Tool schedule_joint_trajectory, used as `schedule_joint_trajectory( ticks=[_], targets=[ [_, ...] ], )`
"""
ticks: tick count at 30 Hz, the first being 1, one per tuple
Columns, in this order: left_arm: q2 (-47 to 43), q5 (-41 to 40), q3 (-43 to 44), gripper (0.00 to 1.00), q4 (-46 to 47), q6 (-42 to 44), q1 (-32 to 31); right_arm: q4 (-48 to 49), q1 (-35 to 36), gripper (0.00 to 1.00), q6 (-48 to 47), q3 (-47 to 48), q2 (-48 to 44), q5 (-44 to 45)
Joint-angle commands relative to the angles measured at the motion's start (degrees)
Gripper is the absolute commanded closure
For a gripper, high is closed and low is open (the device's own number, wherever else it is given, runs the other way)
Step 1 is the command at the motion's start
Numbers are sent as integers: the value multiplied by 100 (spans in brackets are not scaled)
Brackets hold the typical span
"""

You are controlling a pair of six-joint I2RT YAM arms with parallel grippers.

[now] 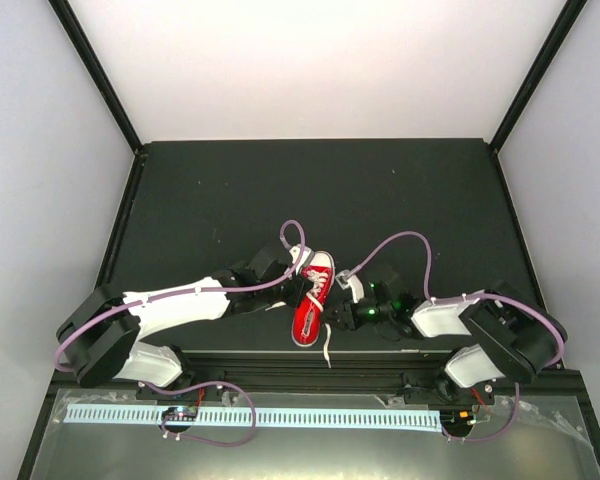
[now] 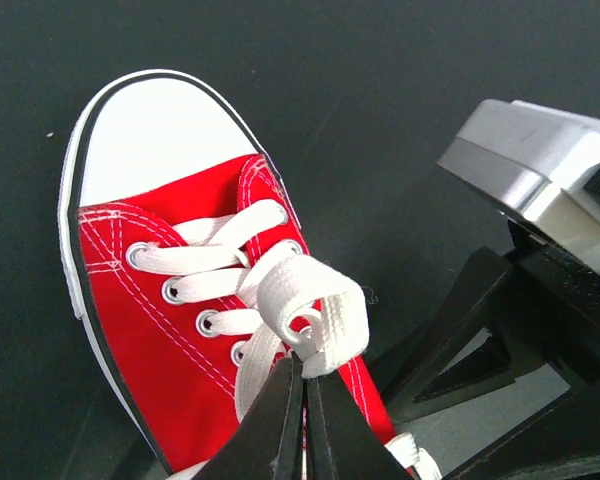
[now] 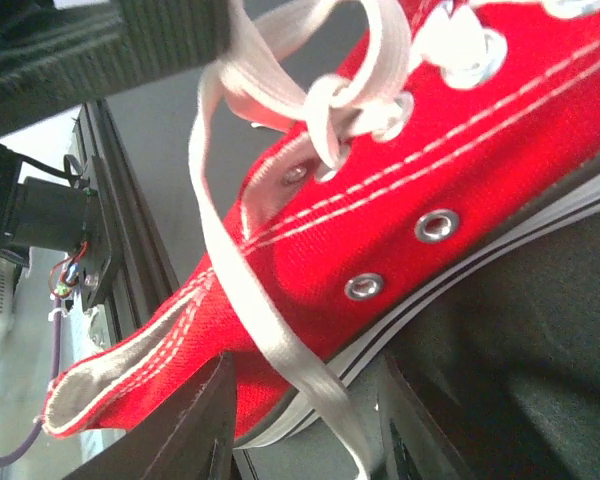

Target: Tie the shoes

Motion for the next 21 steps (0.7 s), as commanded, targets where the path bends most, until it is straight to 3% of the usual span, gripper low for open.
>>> schedule_joint_trajectory(
  ticks=[1,6,14,17,21],
  targets=[
    [-63,59,19,98,158,-58,14,303,58,58,-133,39,179,-118],
    [-66,48,28,98,150,-53,14,311,106,60,-140,-20,306,-65],
    [-233,32,-133,98,291,-32,14,542,110,88,237,-82,286,170],
    [-412,184,-378,98,600,75,14,-272,104,98,185,-33,-108,744],
    [-623,535,-638,98,937,277,14,-1240,96,98,64,225,-686,1281]
  ],
)
